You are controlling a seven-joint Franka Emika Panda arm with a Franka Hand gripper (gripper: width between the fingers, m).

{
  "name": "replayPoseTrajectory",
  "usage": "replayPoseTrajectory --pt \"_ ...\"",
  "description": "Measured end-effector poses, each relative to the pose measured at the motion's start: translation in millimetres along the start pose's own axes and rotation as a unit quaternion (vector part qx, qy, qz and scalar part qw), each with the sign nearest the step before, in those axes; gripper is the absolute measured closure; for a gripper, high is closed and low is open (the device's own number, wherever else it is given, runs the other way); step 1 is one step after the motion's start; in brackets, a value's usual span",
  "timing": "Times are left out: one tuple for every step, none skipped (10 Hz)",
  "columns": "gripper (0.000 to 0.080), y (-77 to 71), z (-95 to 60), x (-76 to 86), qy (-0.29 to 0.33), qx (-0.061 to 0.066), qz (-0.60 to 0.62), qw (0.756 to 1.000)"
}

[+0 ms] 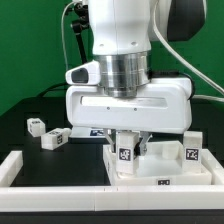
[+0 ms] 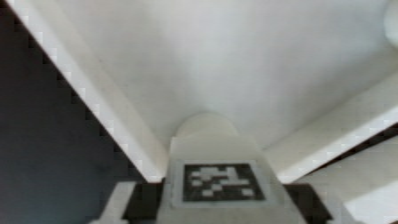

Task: Assemble square table

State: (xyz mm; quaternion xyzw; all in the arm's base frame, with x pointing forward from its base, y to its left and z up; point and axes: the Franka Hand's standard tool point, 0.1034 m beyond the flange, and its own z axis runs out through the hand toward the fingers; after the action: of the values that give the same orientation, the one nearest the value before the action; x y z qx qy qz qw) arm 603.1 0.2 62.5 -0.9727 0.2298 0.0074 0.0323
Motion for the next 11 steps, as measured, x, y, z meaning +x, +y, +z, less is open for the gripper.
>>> replayPoseTrajectory --pt "0.0521 -0.4 0.1 -0.3 0.000 0.001 0.026 1.000" --pt "0.0521 -1.9 0.4 -1.0 -0.002 0.003 0.083 0.997" --pt "0.0521 -2.1 0.6 -1.2 -0.002 0.003 0.111 0.994" --pt "0.0521 -2.4 1.4 -1.8 -0.002 0.001 0.172 0.985" --pt "0.0521 0.5 1.1 -0.3 -0.011 -0.001 0.239 0.971" --pt "0.0521 2.4 0.4 2.0 -0.027 0.002 0.333 0.942" --pt "0.0521 2.4 1.5 3.3 -0.038 0.011 0.414 0.909" --pt "0.0521 -0.1 2.8 2.1 -0.039 0.009 0.462 0.886" --pt "0.0521 -2.0 3.7 2.4 -0.043 0.016 0.495 0.868" --pt "0.0522 -3.5 4.0 3.7 -0.044 0.022 0.528 0.848" --pt "0.0522 -6.4 4.2 3.6 -0.042 0.022 0.551 0.833"
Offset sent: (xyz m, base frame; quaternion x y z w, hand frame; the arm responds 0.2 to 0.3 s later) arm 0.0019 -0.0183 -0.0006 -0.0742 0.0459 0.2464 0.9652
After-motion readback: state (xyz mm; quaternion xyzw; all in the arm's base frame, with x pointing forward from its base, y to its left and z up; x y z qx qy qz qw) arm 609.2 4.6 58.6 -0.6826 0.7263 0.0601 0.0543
